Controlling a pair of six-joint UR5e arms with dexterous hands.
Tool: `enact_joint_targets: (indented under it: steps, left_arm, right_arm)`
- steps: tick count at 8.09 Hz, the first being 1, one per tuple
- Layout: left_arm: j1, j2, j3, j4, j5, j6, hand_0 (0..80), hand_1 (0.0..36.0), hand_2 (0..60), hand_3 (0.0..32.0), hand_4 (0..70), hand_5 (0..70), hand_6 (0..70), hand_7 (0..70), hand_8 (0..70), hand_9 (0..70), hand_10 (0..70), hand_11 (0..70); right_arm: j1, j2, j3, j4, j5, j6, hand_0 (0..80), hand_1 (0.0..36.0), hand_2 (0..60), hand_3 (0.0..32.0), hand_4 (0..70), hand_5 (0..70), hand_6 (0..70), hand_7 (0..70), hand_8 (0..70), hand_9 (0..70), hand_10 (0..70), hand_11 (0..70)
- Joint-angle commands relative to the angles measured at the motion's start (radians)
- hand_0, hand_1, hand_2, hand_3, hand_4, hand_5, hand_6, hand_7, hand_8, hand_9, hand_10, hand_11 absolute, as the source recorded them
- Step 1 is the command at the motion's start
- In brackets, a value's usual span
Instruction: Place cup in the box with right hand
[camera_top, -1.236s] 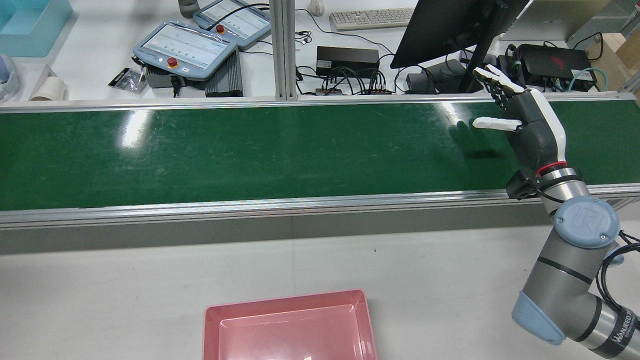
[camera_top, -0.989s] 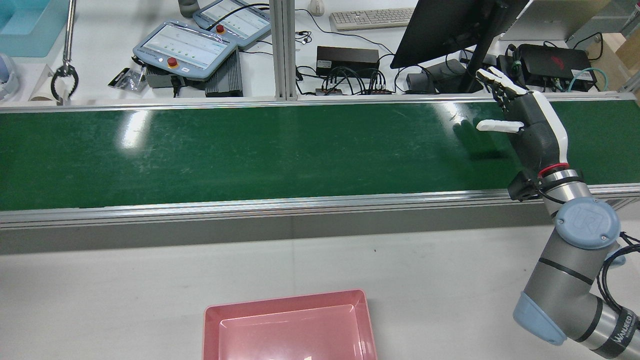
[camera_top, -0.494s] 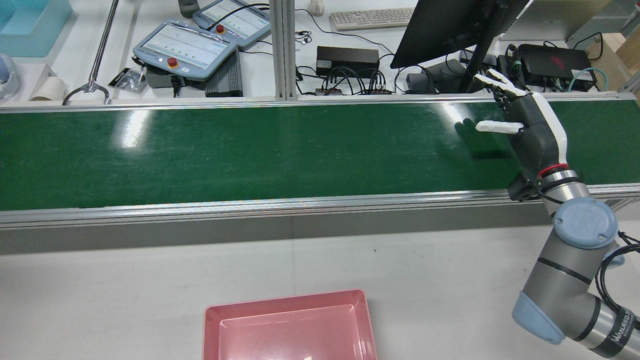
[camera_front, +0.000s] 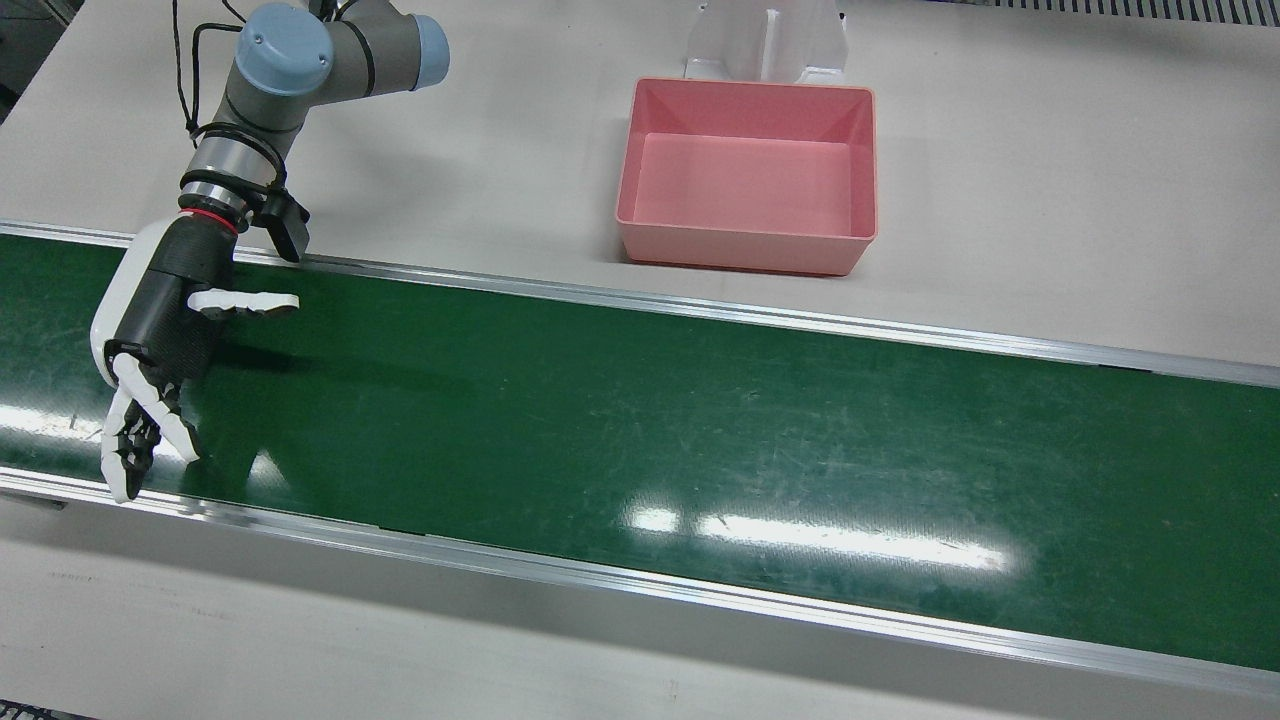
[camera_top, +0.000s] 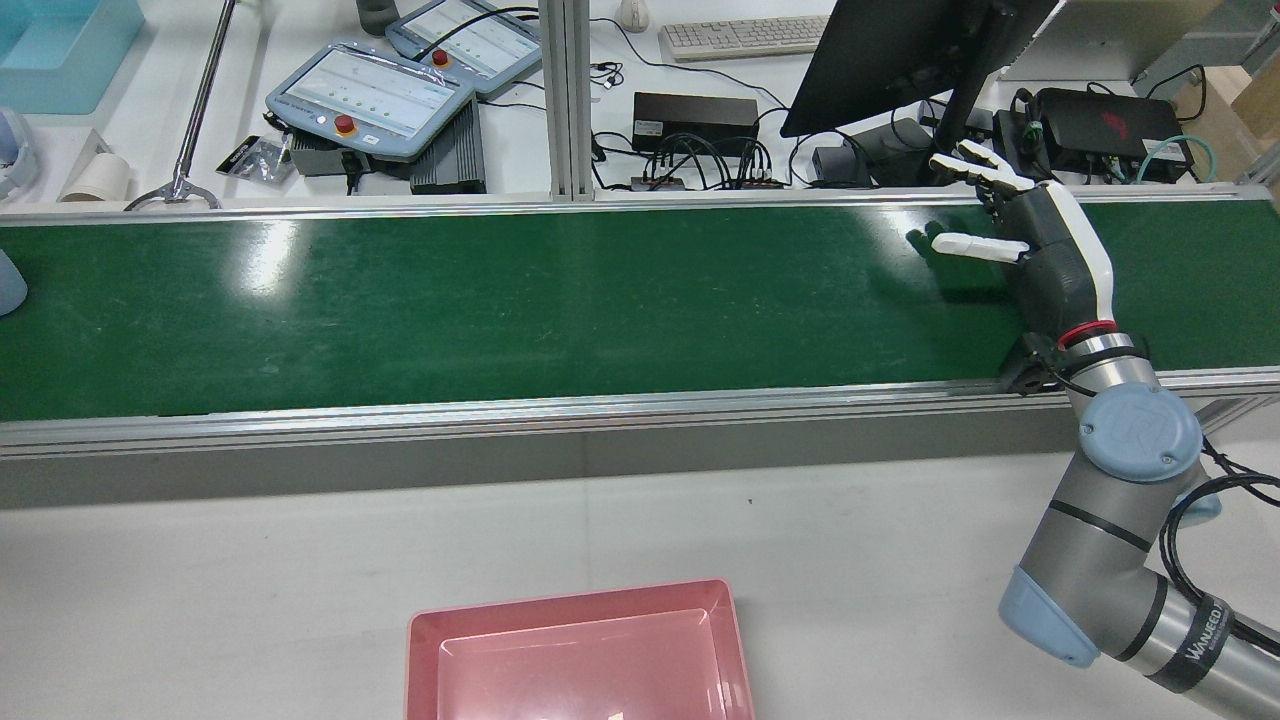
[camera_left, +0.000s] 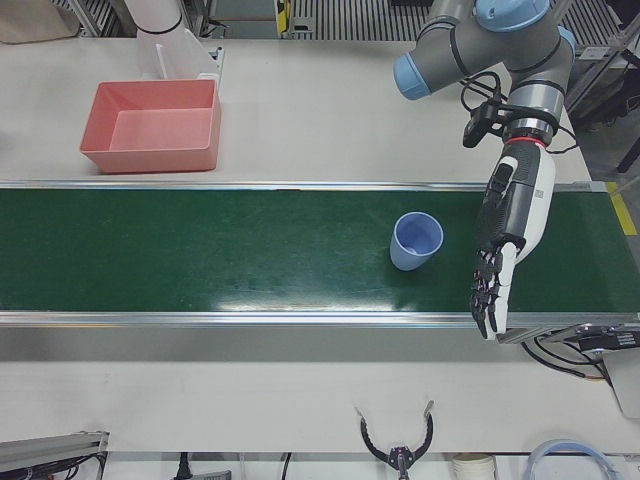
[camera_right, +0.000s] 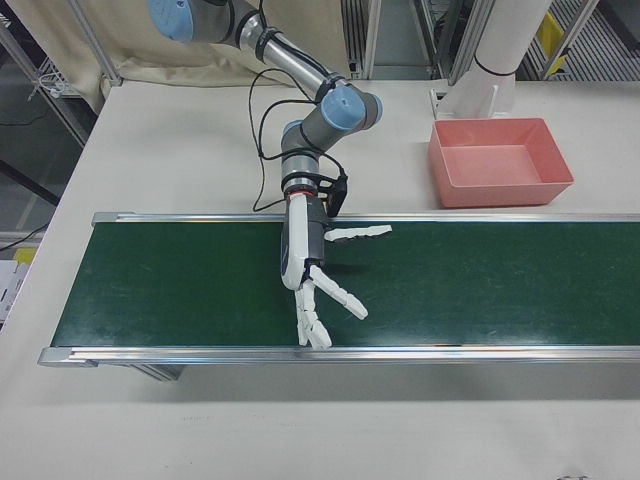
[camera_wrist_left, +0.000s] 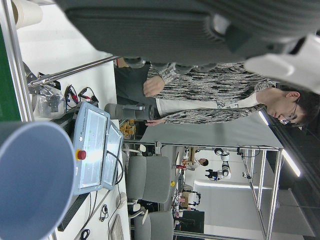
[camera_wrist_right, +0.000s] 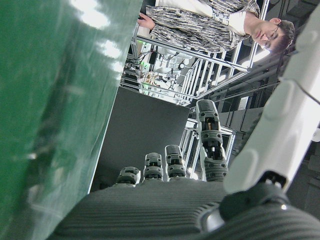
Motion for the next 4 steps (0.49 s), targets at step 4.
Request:
enact_joint_targets:
  steps: [4]
  left_arm:
    - [0.000,0.000,0.000,0.000,0.000,0.000,0.0,0.0,0.0,0.0,0.0,0.0,0.0,0.0,0.0,0.0,0.0,0.0]
  right_arm:
    - [0.010,-0.006,0.027,-0.002,-0.009,0.005,46.9,10.1,10.3,0.0,17.8,3.6,4.7,18.9,5.2,12.0,1.7,3.6]
